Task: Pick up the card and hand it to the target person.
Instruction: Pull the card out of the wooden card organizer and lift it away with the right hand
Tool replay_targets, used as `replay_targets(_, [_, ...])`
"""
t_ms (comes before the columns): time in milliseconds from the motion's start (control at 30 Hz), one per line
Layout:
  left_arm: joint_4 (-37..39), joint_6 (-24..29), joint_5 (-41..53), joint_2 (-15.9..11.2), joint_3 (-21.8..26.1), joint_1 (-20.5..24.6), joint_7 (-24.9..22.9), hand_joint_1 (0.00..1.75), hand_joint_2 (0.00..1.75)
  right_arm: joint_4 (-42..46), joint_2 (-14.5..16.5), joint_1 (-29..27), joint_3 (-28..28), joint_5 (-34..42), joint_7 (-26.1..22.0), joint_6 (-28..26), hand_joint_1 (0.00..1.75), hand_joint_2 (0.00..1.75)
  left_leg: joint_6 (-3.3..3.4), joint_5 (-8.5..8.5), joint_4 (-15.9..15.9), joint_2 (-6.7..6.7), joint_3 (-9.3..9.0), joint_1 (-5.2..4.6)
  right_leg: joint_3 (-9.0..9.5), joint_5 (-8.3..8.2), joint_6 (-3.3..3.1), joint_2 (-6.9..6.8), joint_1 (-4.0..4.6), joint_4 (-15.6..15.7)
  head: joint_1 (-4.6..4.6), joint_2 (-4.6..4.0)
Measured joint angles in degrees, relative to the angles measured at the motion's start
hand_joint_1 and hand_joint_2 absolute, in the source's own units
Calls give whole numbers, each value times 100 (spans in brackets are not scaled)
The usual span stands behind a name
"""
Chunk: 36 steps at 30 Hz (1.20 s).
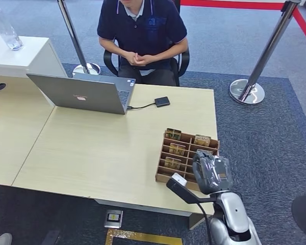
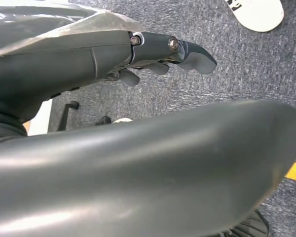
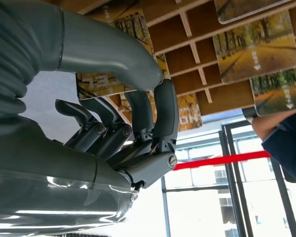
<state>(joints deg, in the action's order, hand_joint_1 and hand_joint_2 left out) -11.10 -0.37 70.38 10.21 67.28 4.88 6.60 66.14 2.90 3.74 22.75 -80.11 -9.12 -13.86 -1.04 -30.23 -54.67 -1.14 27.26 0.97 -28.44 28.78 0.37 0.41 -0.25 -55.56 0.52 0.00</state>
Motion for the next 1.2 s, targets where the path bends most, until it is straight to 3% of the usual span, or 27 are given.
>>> replay_targets(400, [0, -2, 0, 0, 0, 0, 7, 0, 0, 50, -13, 37, -2, 5, -124, -207, 175, 175, 0, 0, 0, 0, 0, 0, 0, 0, 0, 0, 0, 0, 1, 0])
replay_targets(1200, [5, -26, -12, 2, 0, 1, 33, 0, 0, 189, -161, 1004, 35, 144, -361, -253, 175, 175, -1, 1, -1, 0, -1, 0, 1, -1, 0, 0, 0, -2, 0, 0])
